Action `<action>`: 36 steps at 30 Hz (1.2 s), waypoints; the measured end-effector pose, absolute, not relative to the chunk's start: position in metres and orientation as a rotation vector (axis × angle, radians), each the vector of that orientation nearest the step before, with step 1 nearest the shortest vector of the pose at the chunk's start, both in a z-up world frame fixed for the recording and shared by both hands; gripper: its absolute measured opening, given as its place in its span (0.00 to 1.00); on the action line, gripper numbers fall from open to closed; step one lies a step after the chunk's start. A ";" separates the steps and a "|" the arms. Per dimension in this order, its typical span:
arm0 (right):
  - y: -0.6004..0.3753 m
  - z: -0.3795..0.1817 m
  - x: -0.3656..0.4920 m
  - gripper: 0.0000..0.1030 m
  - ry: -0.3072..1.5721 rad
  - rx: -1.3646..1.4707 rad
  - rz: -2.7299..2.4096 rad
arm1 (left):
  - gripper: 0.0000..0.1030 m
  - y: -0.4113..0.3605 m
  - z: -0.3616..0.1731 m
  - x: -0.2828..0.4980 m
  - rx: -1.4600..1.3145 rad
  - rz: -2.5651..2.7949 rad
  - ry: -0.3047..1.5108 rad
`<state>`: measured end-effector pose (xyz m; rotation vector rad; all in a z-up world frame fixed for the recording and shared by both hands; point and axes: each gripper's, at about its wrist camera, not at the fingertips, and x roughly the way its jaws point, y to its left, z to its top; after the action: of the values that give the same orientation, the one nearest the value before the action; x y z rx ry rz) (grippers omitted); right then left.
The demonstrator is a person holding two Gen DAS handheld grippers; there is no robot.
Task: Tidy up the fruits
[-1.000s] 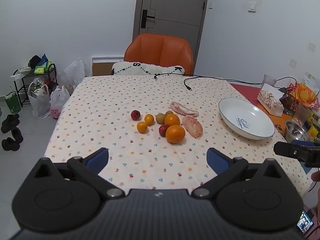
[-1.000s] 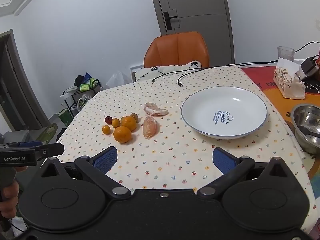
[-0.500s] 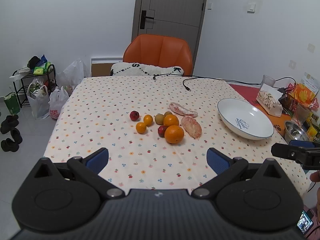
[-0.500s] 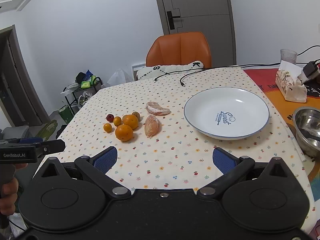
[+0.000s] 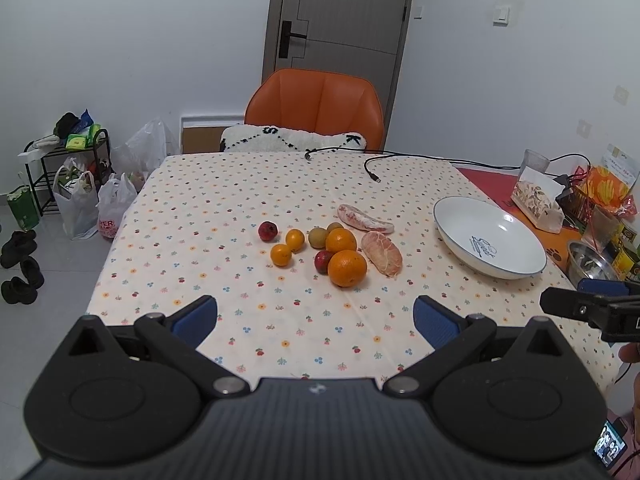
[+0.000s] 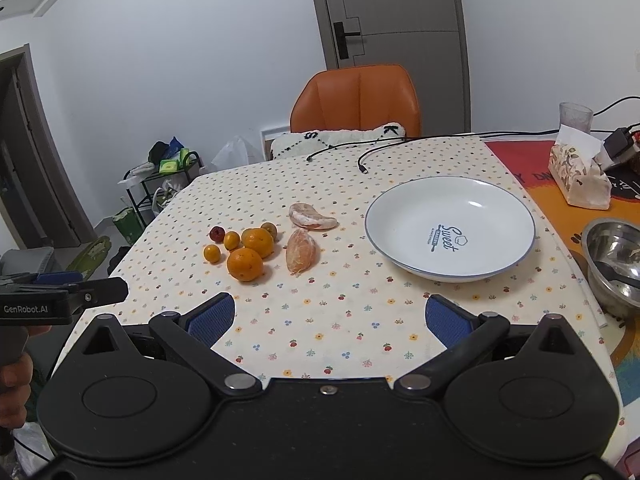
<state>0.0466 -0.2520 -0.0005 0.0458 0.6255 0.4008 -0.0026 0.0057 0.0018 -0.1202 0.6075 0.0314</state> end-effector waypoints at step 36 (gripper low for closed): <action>-0.253 -0.002 0.047 1.00 0.621 0.040 0.397 | 1.00 0.009 0.004 -0.001 -0.124 0.035 0.608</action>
<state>0.0467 -0.2532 -0.0019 0.0403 0.6211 0.3971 -0.0008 0.0092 0.0036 -0.1244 0.6077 0.0348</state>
